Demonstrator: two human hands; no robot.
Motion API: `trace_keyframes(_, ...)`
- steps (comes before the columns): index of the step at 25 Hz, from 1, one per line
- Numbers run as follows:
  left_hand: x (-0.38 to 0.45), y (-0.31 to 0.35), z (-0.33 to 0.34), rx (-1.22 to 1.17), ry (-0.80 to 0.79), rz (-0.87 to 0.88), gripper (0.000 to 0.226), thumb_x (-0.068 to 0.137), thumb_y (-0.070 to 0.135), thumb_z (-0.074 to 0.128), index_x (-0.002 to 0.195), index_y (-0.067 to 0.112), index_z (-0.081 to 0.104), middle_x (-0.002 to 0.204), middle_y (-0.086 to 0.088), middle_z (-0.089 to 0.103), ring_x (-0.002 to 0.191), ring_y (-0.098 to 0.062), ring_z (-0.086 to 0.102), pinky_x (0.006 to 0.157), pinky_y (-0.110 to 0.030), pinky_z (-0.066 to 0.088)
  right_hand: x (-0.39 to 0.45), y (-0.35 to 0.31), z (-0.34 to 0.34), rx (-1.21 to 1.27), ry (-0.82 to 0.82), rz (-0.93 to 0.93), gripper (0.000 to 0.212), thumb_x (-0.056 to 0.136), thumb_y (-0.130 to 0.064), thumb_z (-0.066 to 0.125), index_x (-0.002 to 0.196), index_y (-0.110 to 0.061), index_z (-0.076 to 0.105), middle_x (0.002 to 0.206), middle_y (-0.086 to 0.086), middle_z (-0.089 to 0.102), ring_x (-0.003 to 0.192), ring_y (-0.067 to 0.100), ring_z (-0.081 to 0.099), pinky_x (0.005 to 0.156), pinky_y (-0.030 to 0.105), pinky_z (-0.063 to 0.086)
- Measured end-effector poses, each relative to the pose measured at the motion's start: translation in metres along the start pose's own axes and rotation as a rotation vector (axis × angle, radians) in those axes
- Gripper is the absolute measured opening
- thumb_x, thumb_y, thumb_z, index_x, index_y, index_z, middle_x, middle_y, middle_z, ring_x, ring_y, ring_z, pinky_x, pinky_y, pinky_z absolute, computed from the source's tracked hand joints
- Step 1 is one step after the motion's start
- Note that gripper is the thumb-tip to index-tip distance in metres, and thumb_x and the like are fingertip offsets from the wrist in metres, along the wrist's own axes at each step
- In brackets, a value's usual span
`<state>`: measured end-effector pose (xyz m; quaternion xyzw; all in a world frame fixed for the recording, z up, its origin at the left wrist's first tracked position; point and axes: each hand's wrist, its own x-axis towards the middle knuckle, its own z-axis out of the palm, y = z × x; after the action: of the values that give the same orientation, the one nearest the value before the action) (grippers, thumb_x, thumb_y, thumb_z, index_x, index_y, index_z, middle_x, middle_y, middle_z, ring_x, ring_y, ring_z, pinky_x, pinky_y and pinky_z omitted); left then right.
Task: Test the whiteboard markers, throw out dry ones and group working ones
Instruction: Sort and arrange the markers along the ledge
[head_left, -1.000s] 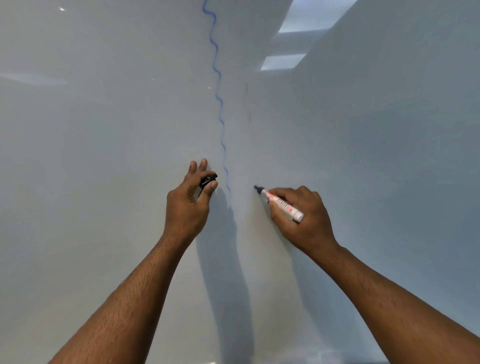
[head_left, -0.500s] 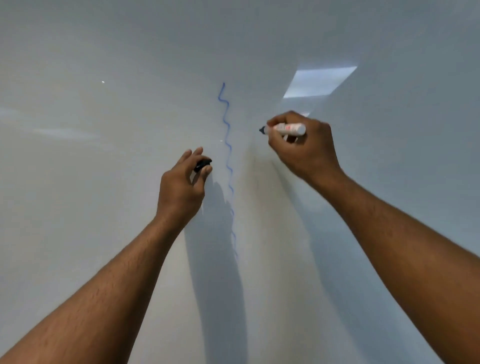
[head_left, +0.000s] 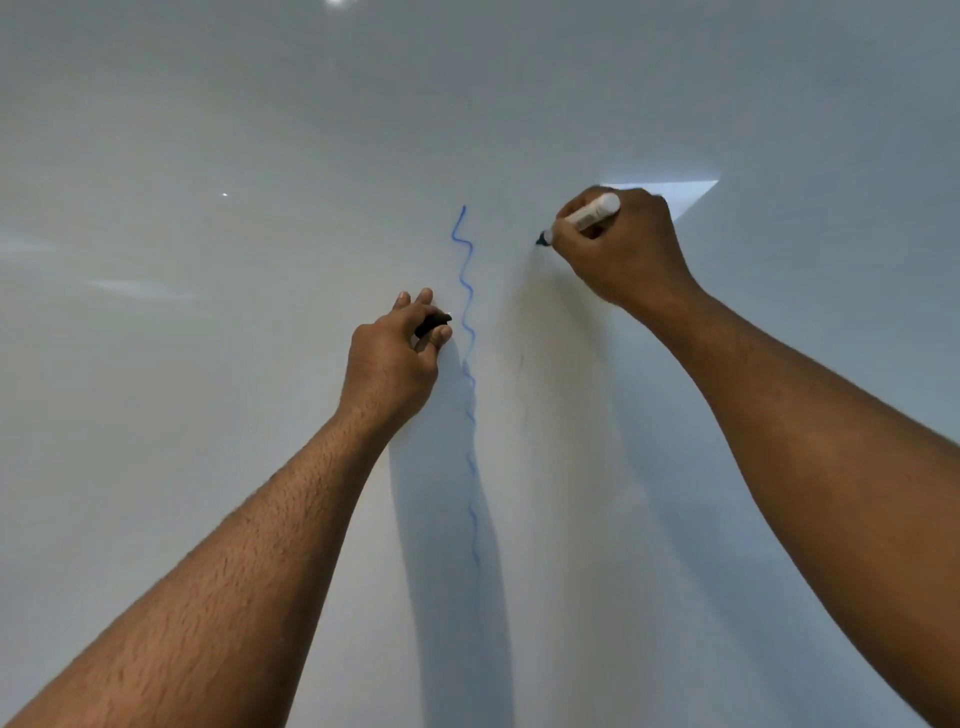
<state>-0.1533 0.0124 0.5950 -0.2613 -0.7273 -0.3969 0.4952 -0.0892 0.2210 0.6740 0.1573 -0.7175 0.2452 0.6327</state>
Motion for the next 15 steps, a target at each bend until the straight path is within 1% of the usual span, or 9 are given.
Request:
trace_keyframes(3, -0.003, -0.001, 0.005, 0.028, 0.018, 0.019, 0.022, 0.095, 0.017, 0.058, 0.114, 0.015, 0.067, 0.143, 0.003, 0.049, 0.140, -0.007, 0.031, 0.106, -0.013, 0.021, -0.039, 0.013, -0.006, 0.012, -0.011, 0.010, 0.012, 0.085, -0.024, 0.066, 0.085, -0.014, 0.073, 0.073, -0.007, 0.068, 0.061, 0.004, 0.059, 0.056, 0.010, 0.044)
trace_keyframes(5, -0.005, -0.001, 0.007, 0.041, 0.025, 0.028, 0.022, 0.095, 0.017, 0.058, 0.115, 0.015, 0.066, 0.144, 0.003, 0.048, 0.141, -0.009, 0.030, 0.107, -0.015, 0.021, -0.062, 0.021, -0.009, 0.015, -0.007, 0.004, 0.011, 0.085, -0.025, 0.067, 0.084, -0.015, 0.072, 0.069, -0.011, 0.064, 0.059, 0.003, 0.058, 0.054, 0.009, 0.042)
trace_keyframes(7, -0.006, -0.002, 0.009, 0.030, 0.032, 0.031, 0.022, 0.095, 0.017, 0.058, 0.115, 0.015, 0.066, 0.145, 0.002, 0.047, 0.142, -0.009, 0.030, 0.108, -0.016, 0.021, -0.081, 0.026, -0.009, 0.008, -0.023, -0.023, 0.011, 0.086, -0.025, 0.067, 0.084, -0.015, 0.072, 0.071, -0.008, 0.067, 0.061, 0.007, 0.060, 0.056, 0.016, 0.045)
trace_keyframes(8, -0.006, -0.003, 0.009, 0.019, 0.036, 0.032, 0.021, 0.094, 0.017, 0.058, 0.114, 0.015, 0.067, 0.144, 0.002, 0.048, 0.141, -0.008, 0.030, 0.108, -0.014, 0.021, -0.090, 0.028, -0.009, 0.007, -0.045, -0.031, 0.012, 0.086, -0.025, 0.067, 0.085, -0.015, 0.072, 0.073, -0.006, 0.068, 0.062, 0.009, 0.060, 0.057, 0.019, 0.047)
trace_keyframes(9, -0.008, -0.004, 0.009, 0.009, 0.040, 0.030, 0.021, 0.094, 0.016, 0.059, 0.113, 0.015, 0.067, 0.144, 0.002, 0.048, 0.141, -0.007, 0.030, 0.106, -0.009, 0.020, -0.100, 0.030, -0.009, 0.009, -0.062, -0.027, 0.012, 0.087, -0.026, 0.067, 0.086, -0.015, 0.072, 0.074, -0.006, 0.069, 0.062, 0.009, 0.061, 0.057, 0.021, 0.047)
trace_keyframes(11, -0.014, -0.005, 0.009, -0.014, 0.040, 0.018, 0.021, 0.094, 0.016, 0.059, 0.113, 0.016, 0.067, 0.143, 0.002, 0.050, 0.140, -0.004, 0.030, 0.097, 0.005, 0.016, -0.123, 0.035, -0.009, 0.014, -0.077, -0.016, 0.011, 0.087, -0.025, 0.067, 0.087, -0.015, 0.072, 0.075, -0.006, 0.069, 0.062, 0.010, 0.061, 0.057, 0.025, 0.049)
trace_keyframes(12, -0.019, -0.007, 0.010, -0.026, 0.037, 0.011, 0.021, 0.094, 0.016, 0.059, 0.113, 0.015, 0.068, 0.143, 0.001, 0.050, 0.140, -0.003, 0.030, 0.093, 0.009, 0.015, -0.136, 0.036, -0.009, 0.017, -0.085, -0.012, 0.011, 0.087, -0.025, 0.067, 0.087, -0.015, 0.072, 0.075, -0.005, 0.069, 0.062, 0.010, 0.062, 0.057, 0.027, 0.049)
trace_keyframes(15, -0.039, -0.012, 0.012, -0.035, 0.016, 0.000, 0.020, 0.094, 0.016, 0.059, 0.112, 0.016, 0.068, 0.142, 0.001, 0.050, 0.139, -0.003, 0.031, 0.091, 0.011, 0.014, -0.179, 0.042, -0.006, 0.032, -0.097, 0.013, 0.013, 0.086, -0.028, 0.064, 0.086, -0.017, 0.071, 0.075, -0.005, 0.069, 0.063, 0.013, 0.061, 0.057, 0.033, 0.050)
